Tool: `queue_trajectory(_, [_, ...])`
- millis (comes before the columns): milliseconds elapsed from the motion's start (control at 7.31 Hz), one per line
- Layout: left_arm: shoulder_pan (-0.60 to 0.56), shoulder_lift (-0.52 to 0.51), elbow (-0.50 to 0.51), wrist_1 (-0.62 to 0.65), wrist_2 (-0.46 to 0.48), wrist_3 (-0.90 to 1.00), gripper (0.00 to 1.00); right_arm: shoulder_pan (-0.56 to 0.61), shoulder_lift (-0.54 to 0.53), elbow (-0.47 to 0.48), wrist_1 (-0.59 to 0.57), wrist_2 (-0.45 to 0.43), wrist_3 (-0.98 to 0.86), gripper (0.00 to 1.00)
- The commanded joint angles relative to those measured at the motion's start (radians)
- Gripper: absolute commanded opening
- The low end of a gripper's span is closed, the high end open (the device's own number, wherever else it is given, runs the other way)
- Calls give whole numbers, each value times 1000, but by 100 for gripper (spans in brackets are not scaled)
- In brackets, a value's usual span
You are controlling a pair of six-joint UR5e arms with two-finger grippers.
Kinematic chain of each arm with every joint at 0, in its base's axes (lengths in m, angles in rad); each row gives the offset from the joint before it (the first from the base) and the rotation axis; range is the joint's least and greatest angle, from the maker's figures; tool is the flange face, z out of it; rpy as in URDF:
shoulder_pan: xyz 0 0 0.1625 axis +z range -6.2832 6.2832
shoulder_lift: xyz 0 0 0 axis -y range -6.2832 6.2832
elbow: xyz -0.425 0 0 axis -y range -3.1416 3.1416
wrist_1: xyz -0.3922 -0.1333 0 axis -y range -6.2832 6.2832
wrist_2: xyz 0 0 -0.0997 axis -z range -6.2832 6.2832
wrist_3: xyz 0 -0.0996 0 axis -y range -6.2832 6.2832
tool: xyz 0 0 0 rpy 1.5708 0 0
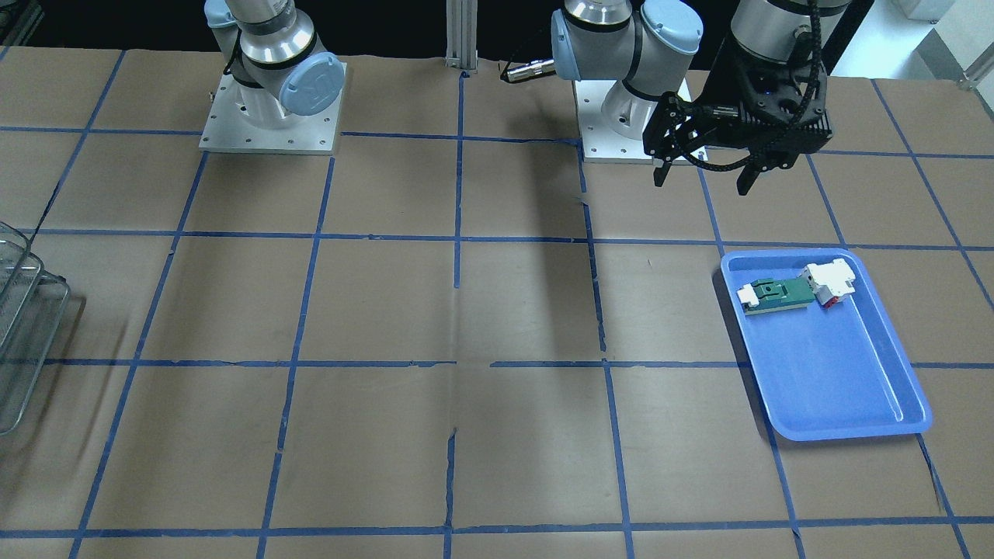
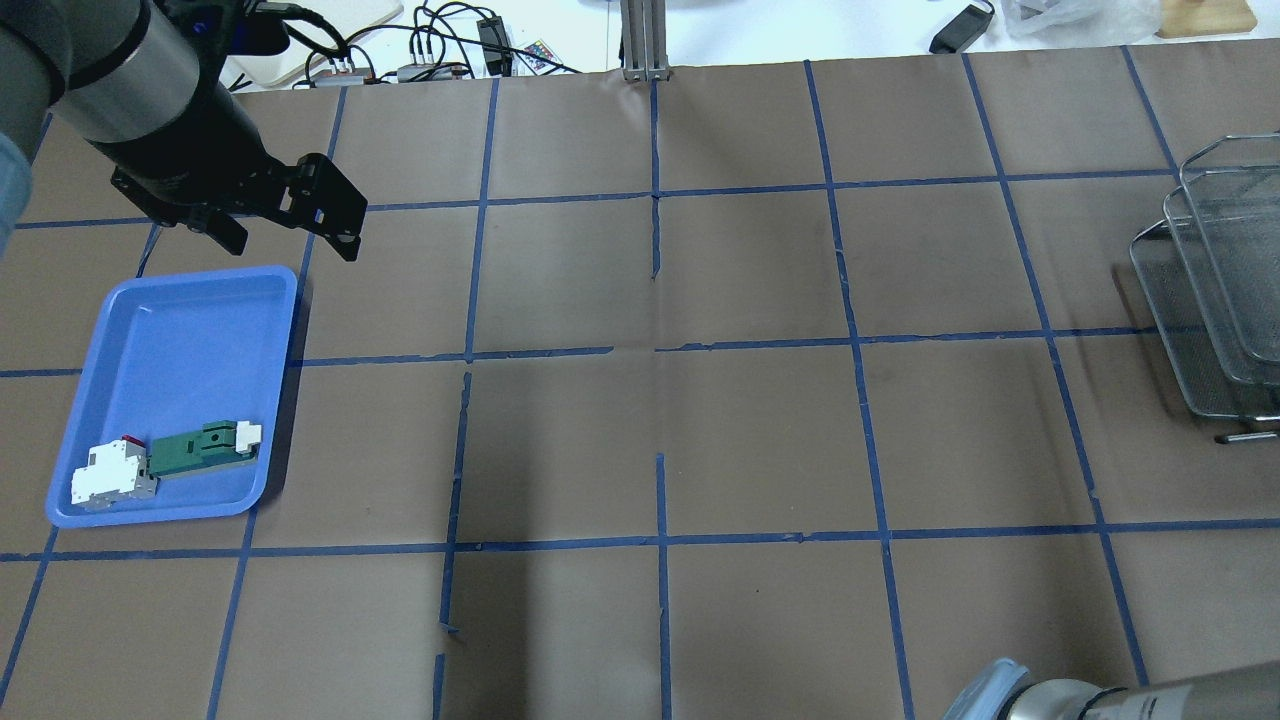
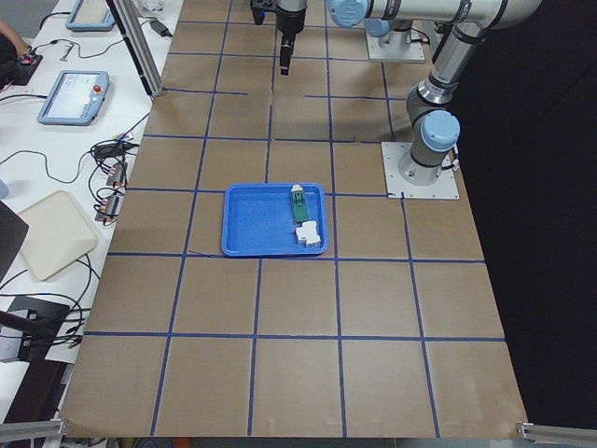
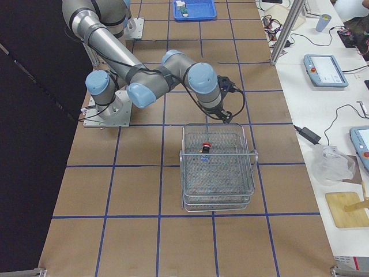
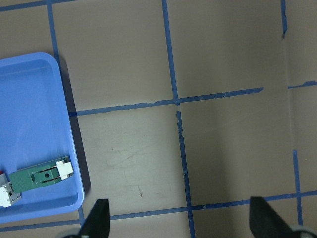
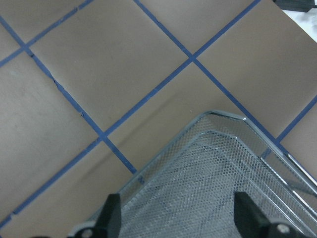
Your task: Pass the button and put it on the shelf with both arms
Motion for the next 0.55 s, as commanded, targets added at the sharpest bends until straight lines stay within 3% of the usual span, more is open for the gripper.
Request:
queue_trajectory(0, [0, 2, 1, 0, 0, 2, 100, 222, -114, 10, 5, -77, 405, 92])
queue_trajectory(410, [0, 2, 1, 0, 1, 2, 100, 572, -117, -2, -3, -166, 1014, 98])
